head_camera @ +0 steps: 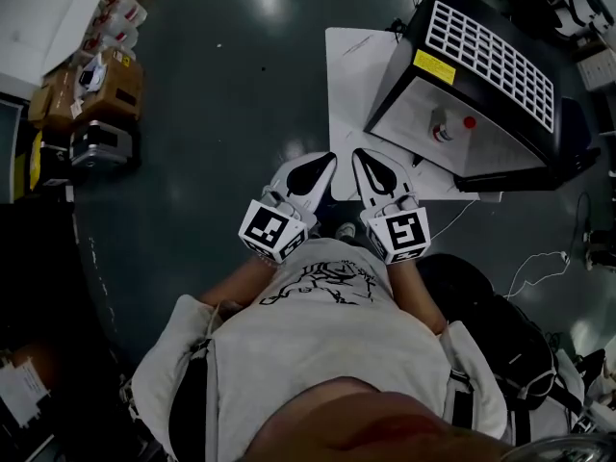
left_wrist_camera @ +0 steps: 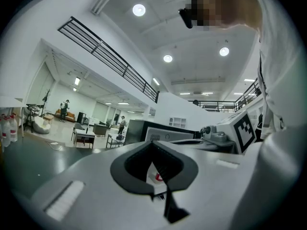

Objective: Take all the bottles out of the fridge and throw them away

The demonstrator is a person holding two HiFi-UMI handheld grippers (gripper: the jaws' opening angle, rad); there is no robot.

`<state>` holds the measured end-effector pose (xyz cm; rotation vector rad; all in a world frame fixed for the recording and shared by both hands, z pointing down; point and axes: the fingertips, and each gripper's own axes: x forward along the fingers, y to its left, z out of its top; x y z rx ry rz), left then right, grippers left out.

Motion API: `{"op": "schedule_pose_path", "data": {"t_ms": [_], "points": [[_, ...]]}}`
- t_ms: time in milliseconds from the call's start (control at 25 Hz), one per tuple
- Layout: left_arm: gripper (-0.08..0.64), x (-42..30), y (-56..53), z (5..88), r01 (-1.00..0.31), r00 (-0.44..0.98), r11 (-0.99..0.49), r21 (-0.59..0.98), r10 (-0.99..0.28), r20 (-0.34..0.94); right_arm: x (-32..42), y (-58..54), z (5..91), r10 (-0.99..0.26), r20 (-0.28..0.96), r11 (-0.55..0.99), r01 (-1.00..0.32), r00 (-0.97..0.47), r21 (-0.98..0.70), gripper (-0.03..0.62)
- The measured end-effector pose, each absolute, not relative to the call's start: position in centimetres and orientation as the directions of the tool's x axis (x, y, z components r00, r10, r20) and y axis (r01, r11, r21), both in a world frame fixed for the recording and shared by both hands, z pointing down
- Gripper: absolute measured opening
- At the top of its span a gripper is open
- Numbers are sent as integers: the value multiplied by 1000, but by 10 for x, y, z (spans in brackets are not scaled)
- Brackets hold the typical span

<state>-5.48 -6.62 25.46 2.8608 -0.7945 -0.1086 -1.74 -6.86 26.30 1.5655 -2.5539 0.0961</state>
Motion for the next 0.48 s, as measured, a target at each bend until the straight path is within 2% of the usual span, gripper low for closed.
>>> {"op": "schedule_pose_path", "data": {"t_ms": [480], "points": [[9, 5, -41, 249, -435, 894, -884, 172, -447, -35, 37, -42, 257, -915, 142, 385, -922, -377, 31, 11]]}}
